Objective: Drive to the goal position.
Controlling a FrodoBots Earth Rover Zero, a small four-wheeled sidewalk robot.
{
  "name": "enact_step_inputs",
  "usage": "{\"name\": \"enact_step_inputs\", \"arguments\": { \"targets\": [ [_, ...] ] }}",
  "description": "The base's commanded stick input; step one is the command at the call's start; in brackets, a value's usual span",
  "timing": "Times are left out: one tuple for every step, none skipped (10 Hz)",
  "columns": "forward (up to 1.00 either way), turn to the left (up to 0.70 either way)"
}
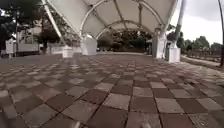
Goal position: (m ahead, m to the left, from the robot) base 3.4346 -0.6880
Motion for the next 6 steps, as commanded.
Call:
{"name": "enact_step_inputs", "arguments": {
  "targets": [
    [0.5,0.0],
    [0.5,0.0],
    [0.5,0.0],
    [0.5,0.0],
    [0.5,0.0],
    [0.5,0.0]
  ]
}}
